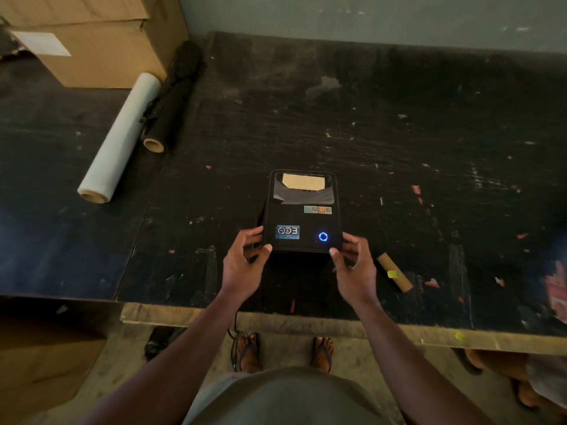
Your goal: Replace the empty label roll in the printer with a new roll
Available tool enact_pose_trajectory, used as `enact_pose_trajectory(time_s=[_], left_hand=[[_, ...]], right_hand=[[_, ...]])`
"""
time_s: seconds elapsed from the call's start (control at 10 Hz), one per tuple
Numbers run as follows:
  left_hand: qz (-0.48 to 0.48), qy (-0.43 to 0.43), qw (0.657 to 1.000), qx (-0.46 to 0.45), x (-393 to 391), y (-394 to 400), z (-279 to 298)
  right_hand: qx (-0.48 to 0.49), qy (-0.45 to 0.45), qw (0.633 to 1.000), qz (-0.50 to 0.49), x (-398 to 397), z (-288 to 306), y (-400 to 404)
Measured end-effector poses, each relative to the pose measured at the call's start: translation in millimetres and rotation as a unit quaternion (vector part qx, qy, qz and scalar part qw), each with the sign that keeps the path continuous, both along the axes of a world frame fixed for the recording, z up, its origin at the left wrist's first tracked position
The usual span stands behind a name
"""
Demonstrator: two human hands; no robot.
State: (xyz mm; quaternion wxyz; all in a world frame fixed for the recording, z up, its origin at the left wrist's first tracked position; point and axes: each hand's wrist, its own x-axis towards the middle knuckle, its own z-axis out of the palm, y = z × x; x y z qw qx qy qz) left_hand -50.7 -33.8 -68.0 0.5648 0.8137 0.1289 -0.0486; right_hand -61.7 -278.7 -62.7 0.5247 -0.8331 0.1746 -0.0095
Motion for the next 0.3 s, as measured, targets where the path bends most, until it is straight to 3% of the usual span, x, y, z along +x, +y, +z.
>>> enact_pose_trajectory(time_s=[0.3], left_hand=[[-0.026,0.023,0.999,0.029,1,37,-1]], right_hand=[[-0.015,0.014,1.0,0.001,-7,-3,-31]])
